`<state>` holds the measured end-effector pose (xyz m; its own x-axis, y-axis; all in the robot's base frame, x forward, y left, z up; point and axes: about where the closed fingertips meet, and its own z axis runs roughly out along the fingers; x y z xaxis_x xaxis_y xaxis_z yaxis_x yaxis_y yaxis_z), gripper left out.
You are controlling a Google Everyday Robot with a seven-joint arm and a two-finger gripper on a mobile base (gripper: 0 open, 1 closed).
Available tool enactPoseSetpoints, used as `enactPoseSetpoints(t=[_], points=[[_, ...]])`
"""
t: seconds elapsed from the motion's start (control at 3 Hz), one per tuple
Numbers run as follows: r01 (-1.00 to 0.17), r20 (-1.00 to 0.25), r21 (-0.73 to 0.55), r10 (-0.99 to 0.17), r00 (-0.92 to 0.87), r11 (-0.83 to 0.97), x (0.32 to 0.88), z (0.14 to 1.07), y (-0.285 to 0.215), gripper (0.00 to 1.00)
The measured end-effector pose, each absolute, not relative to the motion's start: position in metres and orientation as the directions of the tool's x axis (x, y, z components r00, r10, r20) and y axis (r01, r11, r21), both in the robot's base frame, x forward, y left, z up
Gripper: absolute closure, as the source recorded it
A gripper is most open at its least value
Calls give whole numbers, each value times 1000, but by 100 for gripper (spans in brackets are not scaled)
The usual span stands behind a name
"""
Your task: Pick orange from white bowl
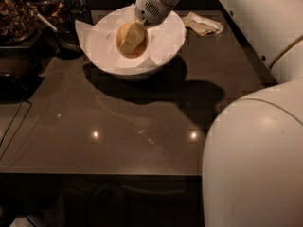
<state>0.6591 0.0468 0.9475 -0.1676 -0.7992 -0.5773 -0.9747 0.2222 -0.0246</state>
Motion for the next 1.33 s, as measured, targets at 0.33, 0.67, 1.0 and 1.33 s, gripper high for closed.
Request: enactPoseSetpoints(t=[0.33,0.67,1.0,1.33], points=[[-972,-624,-42,-766,-154,230,631,956,47,100],[-965,-655,-63,-740,-151,253,601,962,48,100],[-952,-672,-97,-725,-153,291,570,968,51,100],[-931,-679,-122,-713,-174,343,540,973,54,100]])
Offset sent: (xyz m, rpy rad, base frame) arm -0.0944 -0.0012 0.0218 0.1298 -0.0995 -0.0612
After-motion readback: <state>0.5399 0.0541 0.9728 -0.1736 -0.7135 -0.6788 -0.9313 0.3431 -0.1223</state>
